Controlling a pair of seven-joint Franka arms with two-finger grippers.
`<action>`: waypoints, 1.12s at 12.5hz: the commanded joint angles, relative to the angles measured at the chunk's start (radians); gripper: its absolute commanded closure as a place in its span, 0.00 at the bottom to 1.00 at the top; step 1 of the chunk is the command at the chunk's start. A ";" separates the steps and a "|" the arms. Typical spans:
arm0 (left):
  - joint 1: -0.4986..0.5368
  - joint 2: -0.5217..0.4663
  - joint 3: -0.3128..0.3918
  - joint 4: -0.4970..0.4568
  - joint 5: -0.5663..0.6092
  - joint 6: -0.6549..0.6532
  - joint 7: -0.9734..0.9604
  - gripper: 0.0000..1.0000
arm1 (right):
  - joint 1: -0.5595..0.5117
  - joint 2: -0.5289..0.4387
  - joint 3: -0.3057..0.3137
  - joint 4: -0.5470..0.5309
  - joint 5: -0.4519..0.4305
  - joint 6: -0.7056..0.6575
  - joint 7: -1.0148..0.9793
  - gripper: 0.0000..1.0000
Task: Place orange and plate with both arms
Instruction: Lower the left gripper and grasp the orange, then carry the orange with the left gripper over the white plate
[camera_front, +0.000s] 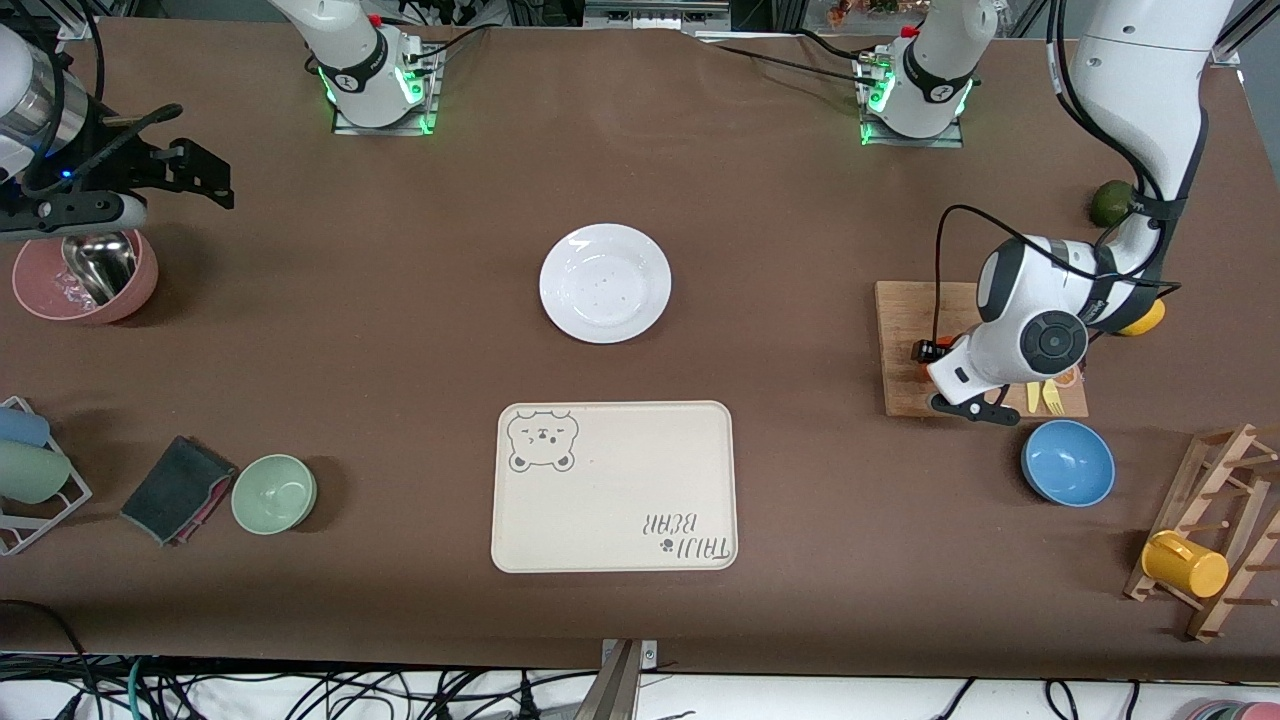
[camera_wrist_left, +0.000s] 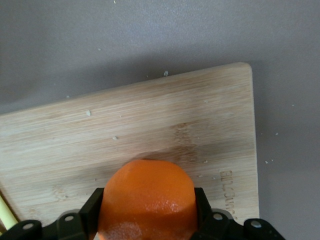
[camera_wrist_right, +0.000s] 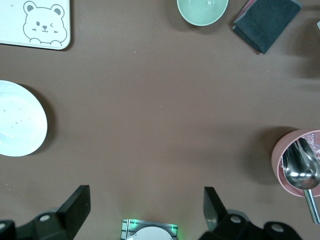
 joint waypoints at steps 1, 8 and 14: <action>0.000 -0.043 -0.039 0.040 0.006 -0.111 -0.007 0.62 | 0.001 0.005 0.001 0.018 0.013 -0.007 0.011 0.00; -0.082 -0.015 -0.308 0.213 -0.206 -0.227 -0.514 0.61 | 0.001 0.005 0.001 0.019 0.013 -0.007 0.011 0.00; -0.429 0.194 -0.308 0.461 -0.265 -0.115 -1.032 0.60 | -0.002 0.007 -0.001 0.019 0.015 -0.007 0.011 0.00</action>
